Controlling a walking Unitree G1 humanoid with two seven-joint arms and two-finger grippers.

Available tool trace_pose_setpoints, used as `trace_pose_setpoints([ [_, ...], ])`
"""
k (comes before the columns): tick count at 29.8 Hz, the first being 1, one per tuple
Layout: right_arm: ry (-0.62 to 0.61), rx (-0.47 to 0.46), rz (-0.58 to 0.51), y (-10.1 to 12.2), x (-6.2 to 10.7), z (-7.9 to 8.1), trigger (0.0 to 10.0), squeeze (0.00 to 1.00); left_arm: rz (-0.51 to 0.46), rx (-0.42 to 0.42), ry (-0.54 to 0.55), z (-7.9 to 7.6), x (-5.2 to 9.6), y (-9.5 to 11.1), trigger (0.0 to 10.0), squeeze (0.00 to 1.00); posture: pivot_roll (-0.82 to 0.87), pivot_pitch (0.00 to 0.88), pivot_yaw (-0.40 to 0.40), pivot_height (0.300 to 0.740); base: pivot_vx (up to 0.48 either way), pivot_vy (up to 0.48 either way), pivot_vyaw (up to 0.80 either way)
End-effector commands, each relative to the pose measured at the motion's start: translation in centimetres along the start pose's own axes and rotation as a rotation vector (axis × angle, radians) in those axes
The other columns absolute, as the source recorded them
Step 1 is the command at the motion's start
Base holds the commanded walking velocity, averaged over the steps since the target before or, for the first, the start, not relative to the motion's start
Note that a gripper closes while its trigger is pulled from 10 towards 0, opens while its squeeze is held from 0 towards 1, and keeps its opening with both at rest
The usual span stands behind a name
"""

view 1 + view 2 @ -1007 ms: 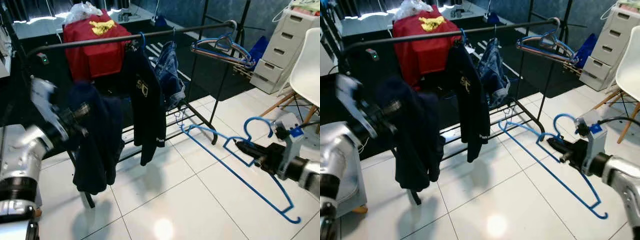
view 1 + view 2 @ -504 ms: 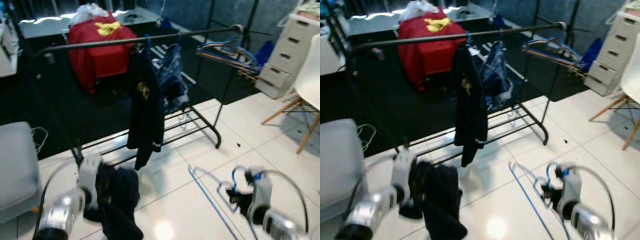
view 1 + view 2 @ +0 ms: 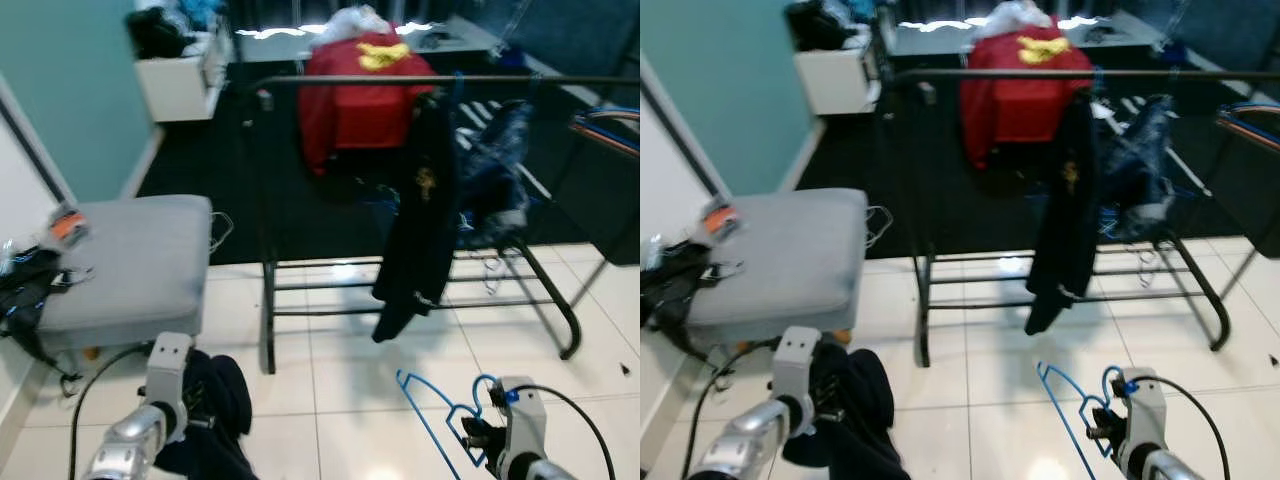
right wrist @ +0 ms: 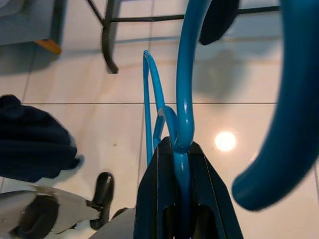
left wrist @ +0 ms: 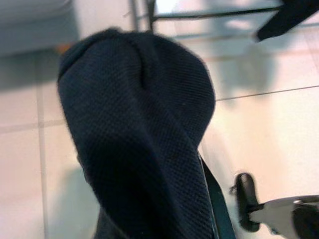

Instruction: Hang hanger

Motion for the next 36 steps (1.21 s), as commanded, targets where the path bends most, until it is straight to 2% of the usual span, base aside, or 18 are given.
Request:
trace_pose_setpoints([
  [1, -0.01, 0.007, 0.014, -0.8, 0.3, -0.2, 10.0, 0.0, -0.01, -0.007, 0.003, -0.2, 0.0, -0.1, 10.0, 0.0, -0.02, 0.111, 0.006, 0.74, 0.0, 0.0, 0.78],
  [4, -0.013, -0.025, -0.009, -1.0, 0.4, -0.2, 10.0, 0.0, -0.008, 0.007, 0.013, 0.0, 0.2, -1.0, 10.0, 0.0, -0.02, 0.108, 0.007, 0.74, 0.0, 0.0, 0.78],
  [6, -0.01, -0.068, -0.04, -0.9, 0.4, -0.2, 10.0, 0.0, -0.029, 0.071, 0.003, 0.1, 0.5, -1.4, 10.0, 0.0, -0.02, 0.105, 0.005, 0.74, 0.0, 0.0, 0.78],
  [9, -0.003, -0.094, -0.059, -0.7, 0.4, -0.2, 10.0, 0.0, -0.055, 0.102, -0.009, 0.0, 0.5, -1.0, 10.0, 0.0, -0.02, 0.104, 0.004, 0.74, 0.0, 0.0, 0.78],
  [11, 0.014, -0.079, -0.061, -0.7, 0.3, 0.0, 10.0, 0.0, -0.083, 0.131, -0.024, 0.0, 0.4, -0.5, 10.0, 0.0, -0.01, 0.104, 0.002, 0.74, 0.0, 0.0, 0.78],
  [18, 0.029, -0.069, -0.062, -0.7, 0.2, 0.1, 10.0, 0.0, -0.082, 0.116, -0.068, -0.7, 0.3, -0.3, 10.0, 0.0, -0.01, 0.101, 0.002, 0.74, 0.0, 0.0, 0.78],
  [36, 0.041, -0.068, -0.077, -0.6, -0.2, 0.3, 10.0, 0.0, -0.06, 0.123, -0.06, -0.6, 0.1, -0.7, 10.0, 0.0, 0.0, 0.097, 0.008, 0.74, 0.0, 0.0, 0.78],
])
Point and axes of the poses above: a point about 5 cm out from each wrist's last joint towards the gripper, its own x axis pointing back from the gripper into the wrist, its own y axis along the axis of the wrist's last joint, z = x × y, the point moved 6 cm from there along -x, pointing out of the wrist towards the gripper, and after that the axes turned 9 degrees about x, right-handed, at the moved point
